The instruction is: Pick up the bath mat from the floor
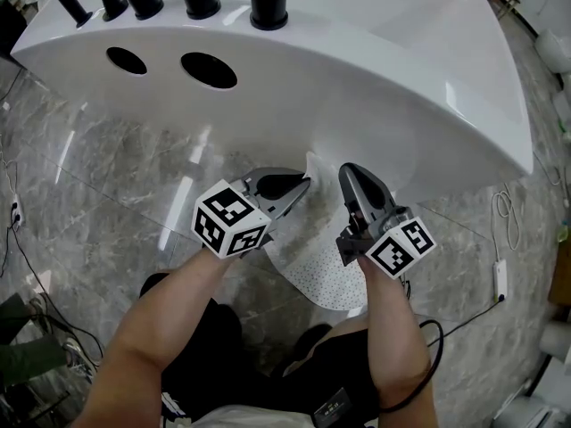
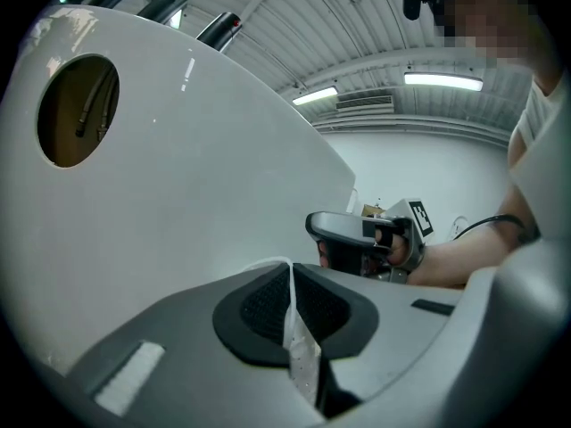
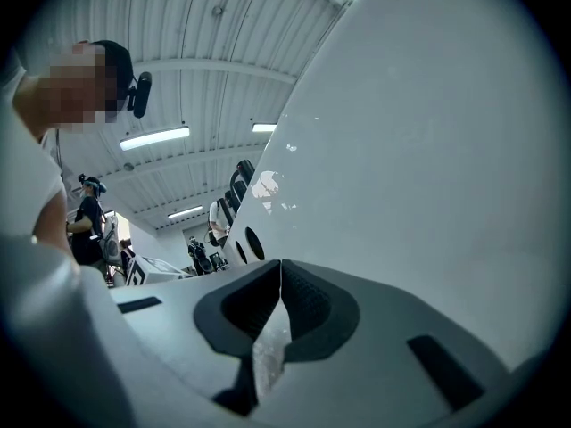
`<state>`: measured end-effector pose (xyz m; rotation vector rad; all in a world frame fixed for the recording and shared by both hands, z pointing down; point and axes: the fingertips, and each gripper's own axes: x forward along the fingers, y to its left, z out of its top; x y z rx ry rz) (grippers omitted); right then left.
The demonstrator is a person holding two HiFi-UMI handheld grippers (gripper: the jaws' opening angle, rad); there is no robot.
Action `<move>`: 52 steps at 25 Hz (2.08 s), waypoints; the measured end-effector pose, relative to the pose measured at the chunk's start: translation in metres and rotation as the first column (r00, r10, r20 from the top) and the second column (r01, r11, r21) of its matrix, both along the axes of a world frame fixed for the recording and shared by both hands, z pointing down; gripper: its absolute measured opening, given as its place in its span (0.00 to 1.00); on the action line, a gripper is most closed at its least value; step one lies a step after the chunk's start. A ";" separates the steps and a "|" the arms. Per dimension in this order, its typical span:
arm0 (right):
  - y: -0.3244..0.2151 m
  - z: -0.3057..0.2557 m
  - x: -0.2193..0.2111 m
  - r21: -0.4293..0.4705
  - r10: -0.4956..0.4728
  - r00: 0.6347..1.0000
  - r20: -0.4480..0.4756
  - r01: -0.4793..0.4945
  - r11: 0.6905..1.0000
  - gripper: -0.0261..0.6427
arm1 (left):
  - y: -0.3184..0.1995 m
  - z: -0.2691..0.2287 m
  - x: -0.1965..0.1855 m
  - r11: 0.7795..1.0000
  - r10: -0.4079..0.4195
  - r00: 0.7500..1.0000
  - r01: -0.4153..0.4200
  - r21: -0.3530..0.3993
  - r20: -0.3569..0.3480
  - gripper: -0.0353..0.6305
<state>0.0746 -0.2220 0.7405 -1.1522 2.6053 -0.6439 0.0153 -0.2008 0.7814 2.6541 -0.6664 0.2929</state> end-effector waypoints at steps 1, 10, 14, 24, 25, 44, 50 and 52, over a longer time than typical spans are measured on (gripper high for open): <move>0.001 -0.002 -0.002 0.001 0.003 1.000 0.010 -0.003 1.000 0.05 | -0.001 0.000 -0.001 1.000 -0.001 1.000 0.001 0.004 -0.004 0.07; 0.019 -0.037 0.008 -0.014 -0.040 0.997 -0.064 0.039 0.999 0.05 | -0.004 -0.007 0.005 0.994 -0.104 0.994 0.103 0.022 0.035 0.07; 0.039 -0.069 0.024 -0.059 -0.047 0.995 -0.089 0.041 0.997 0.05 | 0.026 -0.045 0.018 0.998 -0.056 0.993 0.053 0.028 0.102 0.07; 0.113 -0.153 0.077 -0.201 -0.050 0.991 -0.126 0.024 0.979 0.05 | 0.080 -0.204 0.032 0.999 0.034 0.981 -0.040 0.030 0.190 0.07; 0.120 -0.164 0.081 -0.212 -0.052 0.991 -0.126 0.025 0.977 0.05 | 0.088 -0.217 0.030 0.999 0.036 0.980 -0.041 0.022 0.198 0.07; 0.222 -0.378 0.129 -0.297 -0.010 0.997 -0.075 -0.013 0.955 0.05 | 0.187 -0.448 -0.018 0.986 -0.134 0.955 0.154 -0.057 0.263 0.07; 0.226 -0.425 0.149 -0.283 -0.027 0.994 -0.104 -0.004 0.959 0.05 | 0.193 -0.493 -0.018 0.976 -0.180 0.952 0.203 -0.072 0.248 0.07; 0.227 -0.433 0.154 -0.270 -0.031 0.993 -0.115 -0.001 0.963 0.05 | 0.194 -0.506 -0.017 0.976 -0.188 0.952 0.208 -0.059 0.242 0.07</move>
